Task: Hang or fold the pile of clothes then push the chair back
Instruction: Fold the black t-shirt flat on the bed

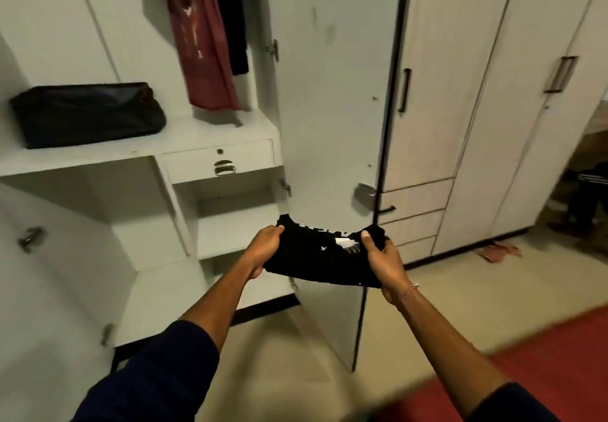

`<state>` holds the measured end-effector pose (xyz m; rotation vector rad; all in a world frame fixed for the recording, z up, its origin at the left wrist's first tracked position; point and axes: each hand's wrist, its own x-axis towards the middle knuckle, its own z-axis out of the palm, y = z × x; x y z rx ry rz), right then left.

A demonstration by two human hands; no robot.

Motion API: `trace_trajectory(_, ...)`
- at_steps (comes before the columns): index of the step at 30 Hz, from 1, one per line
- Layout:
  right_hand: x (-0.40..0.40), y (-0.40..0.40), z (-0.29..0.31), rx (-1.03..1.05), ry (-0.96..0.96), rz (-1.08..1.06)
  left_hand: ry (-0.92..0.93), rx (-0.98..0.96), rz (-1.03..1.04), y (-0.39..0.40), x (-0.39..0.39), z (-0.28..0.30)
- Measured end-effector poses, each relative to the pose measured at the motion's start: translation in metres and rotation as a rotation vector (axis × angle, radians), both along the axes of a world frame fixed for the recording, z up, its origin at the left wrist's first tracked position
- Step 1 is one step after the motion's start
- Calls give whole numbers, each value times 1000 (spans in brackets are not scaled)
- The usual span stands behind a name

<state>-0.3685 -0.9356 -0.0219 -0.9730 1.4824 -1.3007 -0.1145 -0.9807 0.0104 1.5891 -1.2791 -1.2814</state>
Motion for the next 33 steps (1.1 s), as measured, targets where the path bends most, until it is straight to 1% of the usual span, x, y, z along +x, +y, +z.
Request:
trace_trajectory(3,65,-36,7,-33,40,84,30,11,43,-20,70,5)
trace_trajectory(9,196,-96,24,-45,94,264,-46,-53,221,-45,201,14)
trace_trajectory(11,231,-114,28,-41,110,301,-67,-65,278,-51,233,20)
trace_trajectory(15,299,-158,39,-61,142,376,-51,-96,373,-62,293,37)
trace_trajectory(18,346,-193,54,-54,123,456,-43,-123,434,-81,334,52)
trace_trajectory(22,408,-250,83,-108,71,529,-18,-145,532,-120,384,77)
trace_trajectory(27,470,-350,115,-127,136,533,59,-194,603,-192,443,112)
trace_trajectory(29,493,-392,128,-140,122,561,82,-215,612,-222,465,131)
trace_trajectory(33,539,-452,167,-227,88,601,56,-288,673,-277,506,161)
